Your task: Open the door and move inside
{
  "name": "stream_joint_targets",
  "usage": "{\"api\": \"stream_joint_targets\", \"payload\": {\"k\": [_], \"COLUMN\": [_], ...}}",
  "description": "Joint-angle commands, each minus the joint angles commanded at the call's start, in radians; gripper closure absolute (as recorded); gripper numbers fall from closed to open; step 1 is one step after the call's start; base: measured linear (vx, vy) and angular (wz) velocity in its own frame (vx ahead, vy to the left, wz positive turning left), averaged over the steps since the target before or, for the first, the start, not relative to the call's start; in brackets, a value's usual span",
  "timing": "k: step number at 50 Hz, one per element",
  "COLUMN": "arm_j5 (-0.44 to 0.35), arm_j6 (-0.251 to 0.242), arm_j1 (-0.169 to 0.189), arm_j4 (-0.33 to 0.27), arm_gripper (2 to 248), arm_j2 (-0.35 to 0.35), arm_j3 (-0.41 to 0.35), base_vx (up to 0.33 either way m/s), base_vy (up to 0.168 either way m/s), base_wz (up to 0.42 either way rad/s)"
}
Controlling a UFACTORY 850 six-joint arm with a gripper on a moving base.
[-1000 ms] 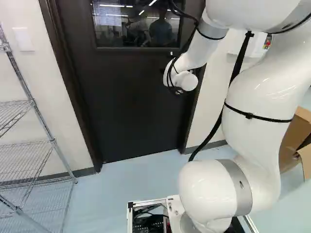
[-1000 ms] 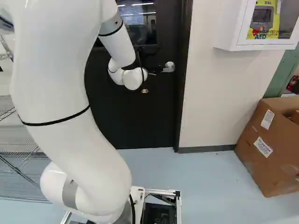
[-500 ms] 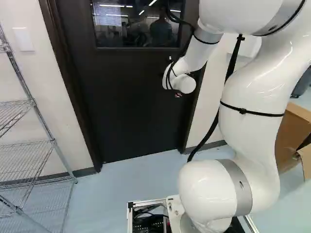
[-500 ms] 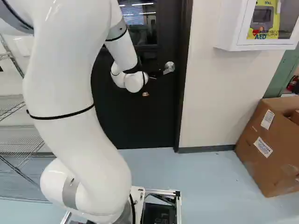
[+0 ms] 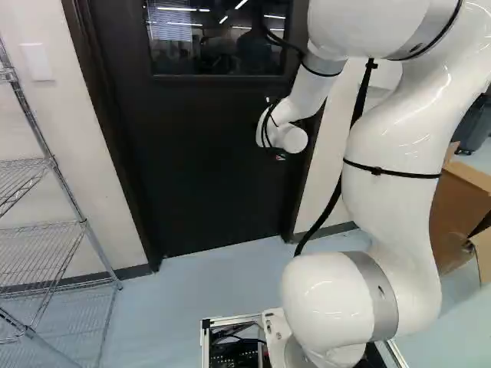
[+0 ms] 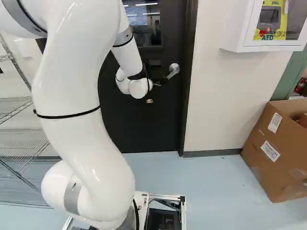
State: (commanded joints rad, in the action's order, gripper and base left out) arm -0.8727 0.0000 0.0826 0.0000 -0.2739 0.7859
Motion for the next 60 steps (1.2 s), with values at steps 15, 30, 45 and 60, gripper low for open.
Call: {"api": "stream_joint_targets", "payload": {"k": [15,30,45,60], "arm_j5": [0.0,0.0,0.0,0.0], "arm_j6": [0.0,0.0,0.0,0.0], "arm_j1": [0.001,0.002,0.002,0.004], "arm_j4": [0.0,0.0,0.0,0.0], "arm_gripper": [3,3,3,3], "arm_j2": [-0.027,-0.052,-0.056,-0.015], "arm_j3": [-0.006,-0.009,-0.009,-0.038], "base_vx": [0.0,0.0,0.0,0.0], "base_vy": [0.0,0.0,0.0,0.0], "base_wz": [0.0,0.0,0.0,0.0]}}
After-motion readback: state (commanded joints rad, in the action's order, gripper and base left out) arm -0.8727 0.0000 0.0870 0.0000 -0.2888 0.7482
